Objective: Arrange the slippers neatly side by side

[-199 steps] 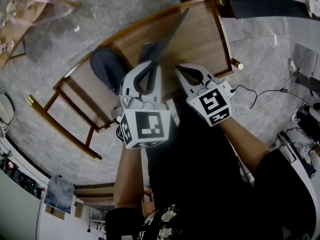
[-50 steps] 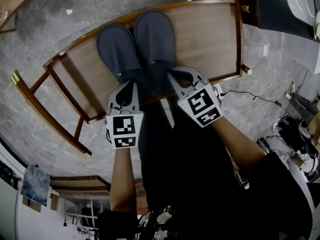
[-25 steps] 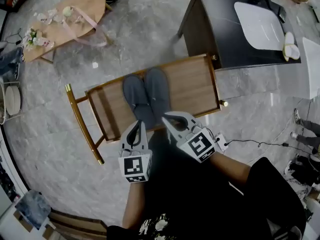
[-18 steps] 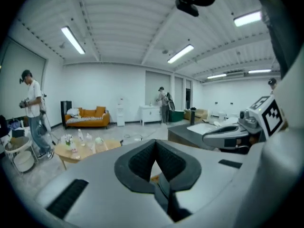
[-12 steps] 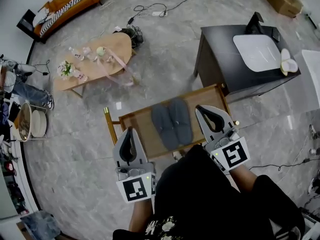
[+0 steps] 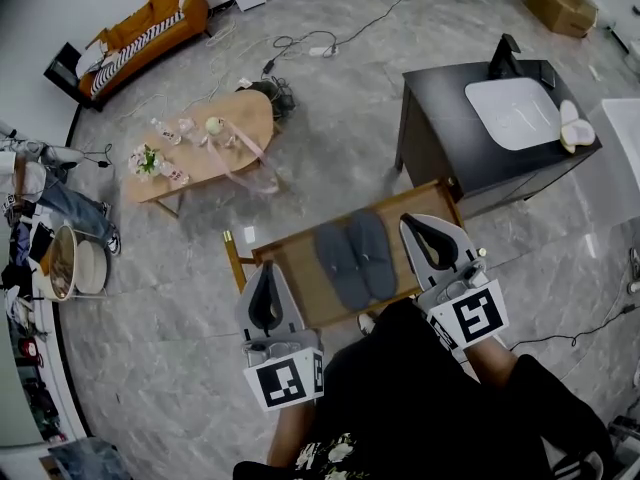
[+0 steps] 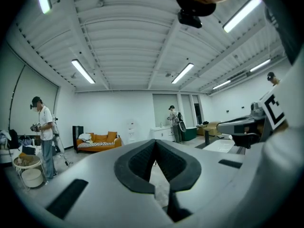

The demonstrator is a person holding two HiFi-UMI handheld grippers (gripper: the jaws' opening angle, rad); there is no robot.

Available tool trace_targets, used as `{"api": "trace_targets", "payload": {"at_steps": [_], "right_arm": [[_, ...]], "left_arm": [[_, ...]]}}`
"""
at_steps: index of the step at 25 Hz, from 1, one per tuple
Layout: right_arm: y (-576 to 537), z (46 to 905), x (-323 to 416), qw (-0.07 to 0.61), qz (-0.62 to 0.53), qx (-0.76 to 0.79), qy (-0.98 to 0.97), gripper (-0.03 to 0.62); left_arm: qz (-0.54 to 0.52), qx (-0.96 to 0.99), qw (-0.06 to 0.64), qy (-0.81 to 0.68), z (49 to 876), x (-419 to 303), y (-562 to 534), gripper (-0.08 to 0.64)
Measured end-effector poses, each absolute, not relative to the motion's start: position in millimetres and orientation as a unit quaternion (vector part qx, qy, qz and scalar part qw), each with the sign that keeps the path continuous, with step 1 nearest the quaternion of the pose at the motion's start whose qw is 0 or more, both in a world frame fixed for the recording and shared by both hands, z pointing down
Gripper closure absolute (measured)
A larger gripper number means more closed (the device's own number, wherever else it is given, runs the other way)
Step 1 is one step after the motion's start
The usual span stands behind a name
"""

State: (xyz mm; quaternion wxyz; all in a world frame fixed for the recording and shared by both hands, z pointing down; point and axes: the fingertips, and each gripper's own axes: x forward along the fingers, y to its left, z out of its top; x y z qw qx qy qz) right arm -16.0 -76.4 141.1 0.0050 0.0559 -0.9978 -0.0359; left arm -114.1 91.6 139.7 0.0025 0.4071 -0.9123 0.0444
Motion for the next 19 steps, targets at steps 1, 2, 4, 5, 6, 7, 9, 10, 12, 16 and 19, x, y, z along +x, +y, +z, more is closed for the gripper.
{"api": "trace_targets", "payload": {"at_steps": [1,2,4,5,6,7,9,10,12,16,19], "right_arm": [[-77.2,141.1,-14.7,0.004,-0.036,0.059,-0.998,0.595],[-78.3,140.2,-13.6,0.002,-0.035,0.063,-0.997,0.595],[-78.9,136.0,-12.6,-0.002,-0.036,0.068,-0.997,0.595],[-78.2,133.7,-12.5,-0.005,-0.038,0.07,-0.997,0.595],[-77.4,132.3,-12.4,-0.006,-0.039,0.071,-0.997,0.595],[-76.5,132.1,-12.4,-0.006,-0.039,0.071,-0.997,0.595],[-73.2,134.1,-12.9,-0.006,-0.037,0.071,-0.997,0.595],[-70.7,135.0,-13.4,-0.006,-0.037,0.069,-0.997,0.595],[-65.4,135.9,-14.0,-0.007,-0.039,0.066,-0.997,0.595],[-59.8,136.3,-14.3,-0.005,-0.04,0.061,-0.997,0.595],[-57.7,138.3,-14.5,-0.001,-0.038,0.059,-0.998,0.595]], "left_arm": [[0.045,0.409,0.001,-0.912,138.8,-114.0,90.2,0.558],[0.045,0.41,0.0,-0.911,137.1,-114.1,89.3,0.558],[0.044,0.413,-0.006,-0.91,132.2,-114.4,89.1,0.558],[0.043,0.415,-0.01,-0.909,129.7,-114.3,89.1,0.558],[0.043,0.417,-0.014,-0.908,127.7,-114.0,88.8,0.558],[0.042,0.418,-0.016,-0.907,126.5,-113.6,88.5,0.558],[0.041,0.42,-0.019,-0.906,126.3,-113.1,89.1,0.558],[0.042,0.42,-0.019,-0.907,127.3,-113.1,90.3,0.558],[0.043,0.418,-0.017,-0.907,129.8,-113.6,93.5,0.558],[0.043,0.416,-0.015,-0.908,132.1,-114.8,98.4,0.558],[0.041,0.415,-0.011,-0.909,135.0,-115.5,100.0,0.558]]}}
